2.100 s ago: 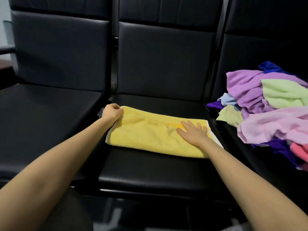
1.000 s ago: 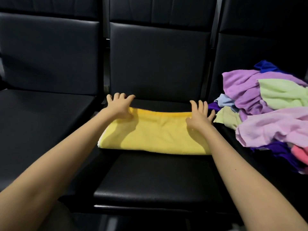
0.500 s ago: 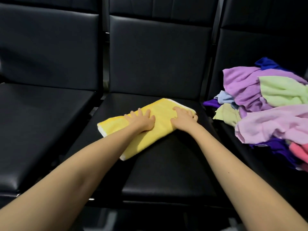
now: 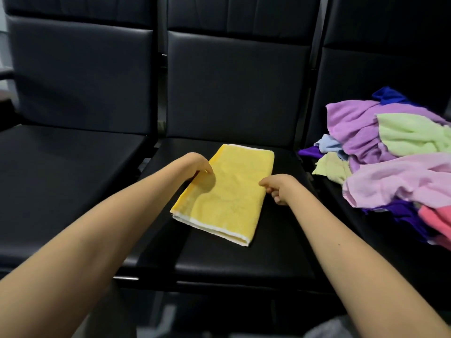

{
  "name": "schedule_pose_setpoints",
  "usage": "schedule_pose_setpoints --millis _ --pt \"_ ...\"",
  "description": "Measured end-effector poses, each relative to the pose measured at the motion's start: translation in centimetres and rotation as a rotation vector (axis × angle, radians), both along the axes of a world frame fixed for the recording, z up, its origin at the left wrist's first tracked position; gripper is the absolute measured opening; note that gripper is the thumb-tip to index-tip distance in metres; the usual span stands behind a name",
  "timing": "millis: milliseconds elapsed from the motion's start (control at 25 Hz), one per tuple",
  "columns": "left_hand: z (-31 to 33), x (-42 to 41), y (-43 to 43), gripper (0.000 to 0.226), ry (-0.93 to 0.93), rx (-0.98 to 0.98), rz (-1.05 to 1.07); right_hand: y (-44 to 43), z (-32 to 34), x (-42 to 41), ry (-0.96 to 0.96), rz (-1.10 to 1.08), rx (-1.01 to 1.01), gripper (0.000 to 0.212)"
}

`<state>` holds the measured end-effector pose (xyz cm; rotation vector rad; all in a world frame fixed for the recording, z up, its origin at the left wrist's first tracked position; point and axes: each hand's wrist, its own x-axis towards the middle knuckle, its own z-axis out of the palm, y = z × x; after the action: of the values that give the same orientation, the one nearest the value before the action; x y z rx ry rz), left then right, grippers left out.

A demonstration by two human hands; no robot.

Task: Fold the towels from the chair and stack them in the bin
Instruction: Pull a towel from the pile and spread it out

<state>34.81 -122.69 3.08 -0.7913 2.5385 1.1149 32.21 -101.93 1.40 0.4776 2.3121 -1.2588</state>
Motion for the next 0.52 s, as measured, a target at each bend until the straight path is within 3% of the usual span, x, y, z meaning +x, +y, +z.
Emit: schedule_pose_setpoints --millis 160,240,360,520 --pt "1.8 0.1 -1.2 0.01 -0.001 0.295 0.165 1.3 0.3 0.2 -0.052 -0.052 -0.19 0.032" --pt "3.2 -0.3 -1.6 0.017 0.011 0.438 0.195 1.5 1.7 0.0 -0.024 -0.069 -0.367 0.025" --pt "6.1 -1.2 -1.6 0.006 0.123 0.714 0.203 1.2 5.3 -1.1 0.113 -0.052 -0.505 0.023" --pt "8.8 -3.1 -1.6 0.043 0.429 0.984 0.117 0.6 10.1 -3.3 0.457 -0.077 -0.698 0.016"
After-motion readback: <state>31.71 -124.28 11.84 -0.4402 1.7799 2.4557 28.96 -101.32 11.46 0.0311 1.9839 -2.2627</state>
